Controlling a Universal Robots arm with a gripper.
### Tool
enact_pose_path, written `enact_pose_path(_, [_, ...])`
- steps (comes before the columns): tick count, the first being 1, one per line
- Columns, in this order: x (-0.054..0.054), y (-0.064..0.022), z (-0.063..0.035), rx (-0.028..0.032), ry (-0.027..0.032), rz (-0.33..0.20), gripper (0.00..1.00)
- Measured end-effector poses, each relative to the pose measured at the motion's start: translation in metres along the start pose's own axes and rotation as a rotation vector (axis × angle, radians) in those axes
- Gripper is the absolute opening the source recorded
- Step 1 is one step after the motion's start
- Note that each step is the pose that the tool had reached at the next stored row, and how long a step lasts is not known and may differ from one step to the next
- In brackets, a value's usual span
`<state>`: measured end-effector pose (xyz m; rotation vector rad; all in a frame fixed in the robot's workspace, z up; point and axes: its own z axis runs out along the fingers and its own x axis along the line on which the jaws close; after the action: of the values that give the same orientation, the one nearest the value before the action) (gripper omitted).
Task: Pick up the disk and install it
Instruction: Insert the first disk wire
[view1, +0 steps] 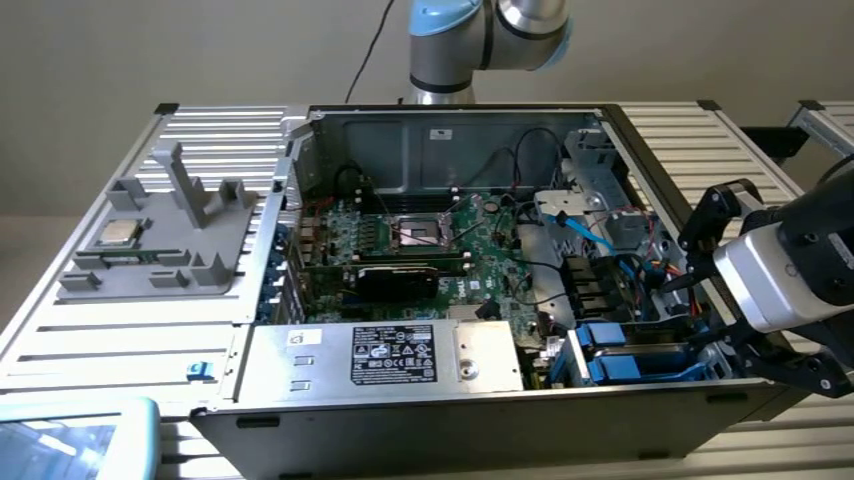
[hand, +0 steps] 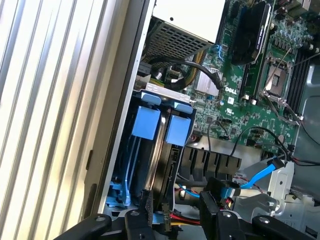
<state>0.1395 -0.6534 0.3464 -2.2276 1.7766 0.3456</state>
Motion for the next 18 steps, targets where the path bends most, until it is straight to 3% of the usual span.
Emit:
enact_pose_path(2, [0.0003,0.0001,0.0001,0.0007,-0.0031,0.0,0.5])
enact_pose_path(9, [0.0033,0.0007,-0.0002,0.005,-0.0225,0.0,0.5])
enact_pose_path(18, [0.0063,0.0011,0.0058,0.0076,-0.0339,-0.001,0.5])
